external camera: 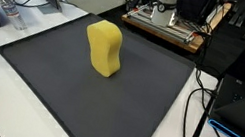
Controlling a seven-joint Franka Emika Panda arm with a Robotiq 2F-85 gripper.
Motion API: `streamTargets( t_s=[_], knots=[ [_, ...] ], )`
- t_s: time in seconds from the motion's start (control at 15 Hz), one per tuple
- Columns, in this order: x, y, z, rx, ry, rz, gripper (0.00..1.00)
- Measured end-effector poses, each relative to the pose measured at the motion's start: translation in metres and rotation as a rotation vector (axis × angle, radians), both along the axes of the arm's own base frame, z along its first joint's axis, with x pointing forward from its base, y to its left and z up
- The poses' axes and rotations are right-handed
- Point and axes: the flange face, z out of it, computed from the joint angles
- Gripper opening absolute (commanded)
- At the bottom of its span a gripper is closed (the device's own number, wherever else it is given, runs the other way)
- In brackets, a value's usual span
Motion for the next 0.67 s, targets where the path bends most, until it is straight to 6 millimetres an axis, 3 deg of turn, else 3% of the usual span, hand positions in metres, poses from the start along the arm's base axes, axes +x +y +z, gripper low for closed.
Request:
streamTargets(
  t_s=[0.27,0.67],
  knots=[
    [0.0,0.021,-0.011,-0.052,0.103,-0.037,1.0],
    [0.004,0.035,-0.001,-0.054,0.173,-0.121,1.0]
  ],
)
